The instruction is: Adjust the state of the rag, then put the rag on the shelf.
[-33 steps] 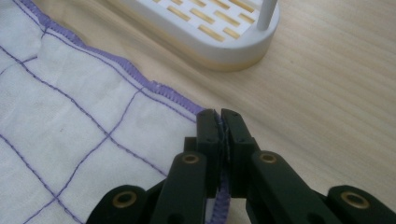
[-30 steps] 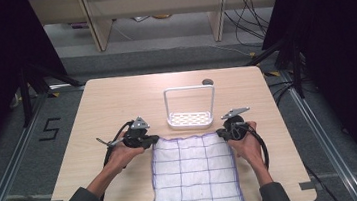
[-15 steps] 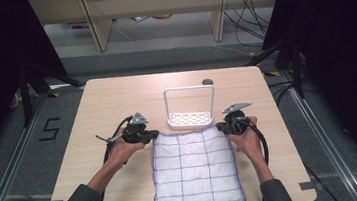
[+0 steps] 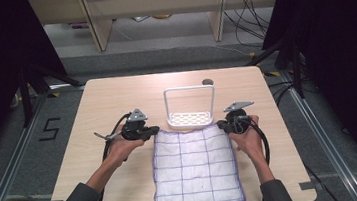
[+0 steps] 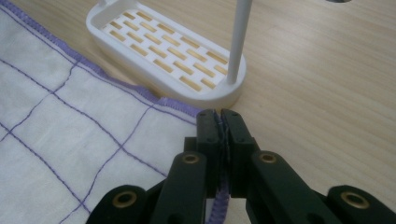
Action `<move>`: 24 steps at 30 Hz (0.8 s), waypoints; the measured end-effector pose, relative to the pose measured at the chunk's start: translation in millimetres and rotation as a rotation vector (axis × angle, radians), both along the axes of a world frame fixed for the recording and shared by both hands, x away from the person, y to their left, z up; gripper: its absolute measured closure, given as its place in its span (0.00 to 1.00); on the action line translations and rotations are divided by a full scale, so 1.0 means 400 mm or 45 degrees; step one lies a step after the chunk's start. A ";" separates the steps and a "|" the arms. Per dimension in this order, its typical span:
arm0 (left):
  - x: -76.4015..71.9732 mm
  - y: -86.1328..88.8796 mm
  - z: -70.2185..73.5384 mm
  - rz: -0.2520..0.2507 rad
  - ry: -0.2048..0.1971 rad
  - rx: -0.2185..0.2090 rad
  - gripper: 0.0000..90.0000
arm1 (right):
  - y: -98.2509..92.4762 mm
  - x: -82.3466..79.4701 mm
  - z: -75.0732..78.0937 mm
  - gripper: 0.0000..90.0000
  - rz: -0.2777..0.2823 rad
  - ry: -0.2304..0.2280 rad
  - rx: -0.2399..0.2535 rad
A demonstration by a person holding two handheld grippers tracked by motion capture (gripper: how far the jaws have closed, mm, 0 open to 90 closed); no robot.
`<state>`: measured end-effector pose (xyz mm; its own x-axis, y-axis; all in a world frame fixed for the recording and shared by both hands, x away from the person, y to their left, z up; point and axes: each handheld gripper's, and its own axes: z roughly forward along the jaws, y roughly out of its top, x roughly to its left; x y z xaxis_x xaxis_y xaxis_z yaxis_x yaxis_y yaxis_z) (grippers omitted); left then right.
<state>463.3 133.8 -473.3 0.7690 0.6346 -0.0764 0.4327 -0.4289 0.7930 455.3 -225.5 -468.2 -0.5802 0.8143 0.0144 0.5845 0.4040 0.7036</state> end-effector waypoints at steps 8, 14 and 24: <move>-0.001 0.004 0.018 0.002 -0.016 -0.037 0.99 | -0.003 -0.005 0.020 0.97 -0.011 -0.013 0.034; -0.002 0.010 0.035 0.027 -0.041 -0.092 0.99 | -0.014 -0.007 0.034 0.97 -0.017 -0.060 0.039; -0.029 0.034 0.079 0.008 -0.086 -0.153 0.99 | -0.012 -0.037 0.089 0.97 0.005 -0.132 0.048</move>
<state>451.9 147.4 -441.8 0.7710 0.6289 -0.1000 0.3788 -0.3267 0.8659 440.4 -230.1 -432.5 -0.5835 0.8120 -0.0155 0.5061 0.3785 0.7750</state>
